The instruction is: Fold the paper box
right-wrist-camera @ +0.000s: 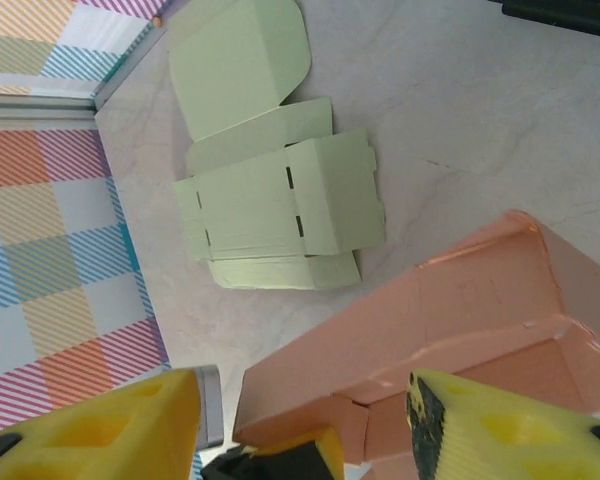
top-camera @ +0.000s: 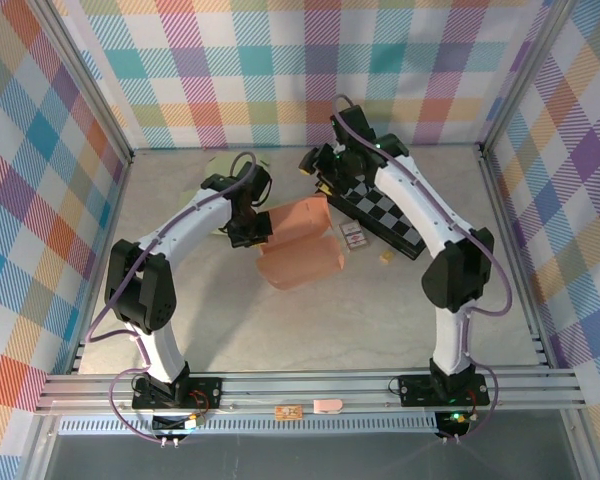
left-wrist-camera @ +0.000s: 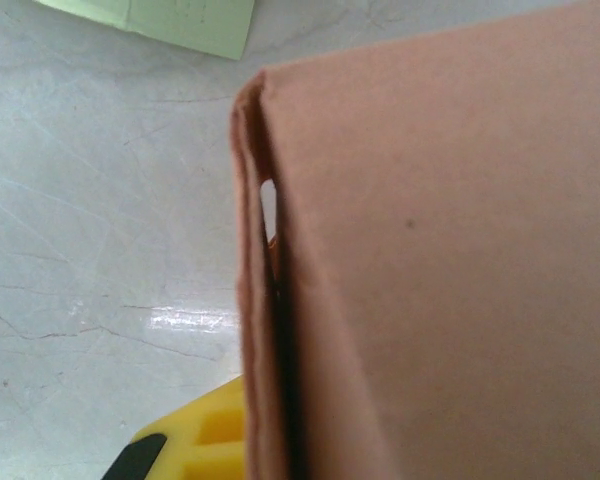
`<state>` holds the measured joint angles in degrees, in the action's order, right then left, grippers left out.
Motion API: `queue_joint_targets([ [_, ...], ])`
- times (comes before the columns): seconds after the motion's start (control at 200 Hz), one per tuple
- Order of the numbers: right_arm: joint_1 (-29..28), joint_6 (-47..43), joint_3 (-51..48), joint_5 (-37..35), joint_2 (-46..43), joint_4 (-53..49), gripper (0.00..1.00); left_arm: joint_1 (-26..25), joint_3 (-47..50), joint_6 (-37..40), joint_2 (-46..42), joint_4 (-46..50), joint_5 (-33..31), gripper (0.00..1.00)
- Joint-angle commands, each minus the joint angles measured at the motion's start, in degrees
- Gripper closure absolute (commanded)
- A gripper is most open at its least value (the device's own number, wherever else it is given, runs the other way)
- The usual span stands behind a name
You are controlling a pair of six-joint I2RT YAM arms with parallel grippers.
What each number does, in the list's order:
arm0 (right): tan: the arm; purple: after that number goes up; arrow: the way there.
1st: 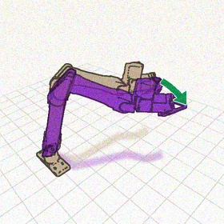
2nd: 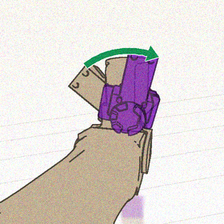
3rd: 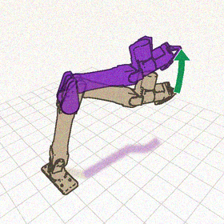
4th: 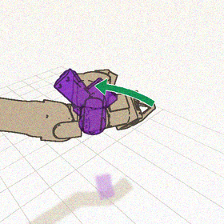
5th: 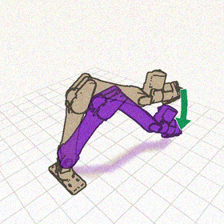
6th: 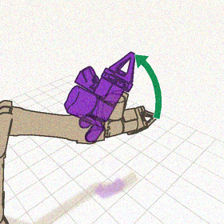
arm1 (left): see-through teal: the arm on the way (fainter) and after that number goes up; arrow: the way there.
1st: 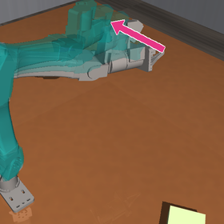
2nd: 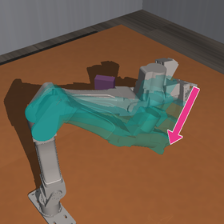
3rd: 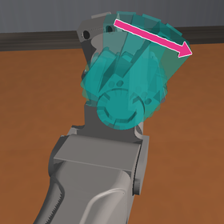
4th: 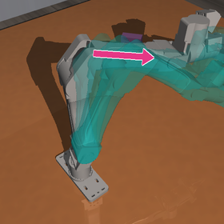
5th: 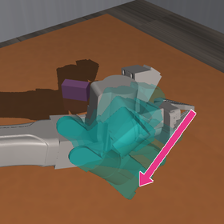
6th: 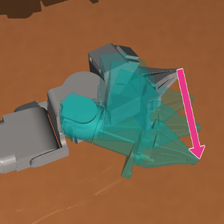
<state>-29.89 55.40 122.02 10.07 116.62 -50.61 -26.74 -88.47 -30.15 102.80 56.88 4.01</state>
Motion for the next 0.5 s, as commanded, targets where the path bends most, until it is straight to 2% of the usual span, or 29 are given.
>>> queue_joint_targets([
  [0.0, -0.6, -2.9, 2.9, -2.1, 2.6, -5.8, 0.43, -0.6, -2.1, 0.6, -1.5, 1.2, 0.5, 1.0],
  [0.14, -0.7, -5.2, 3.4, -4.5, 4.3, -5.9, 0.42, -0.8, -2.2, 0.6, -1.6, 1.1, 0.6, 1.0],
  [0.495, -2.9, -6.1, 2.1, -3.0, 6.3, -6.9, 0.42, -1.0, -2.2, 1.0, -2.1, 1.0, 0.4, 1.0],
])
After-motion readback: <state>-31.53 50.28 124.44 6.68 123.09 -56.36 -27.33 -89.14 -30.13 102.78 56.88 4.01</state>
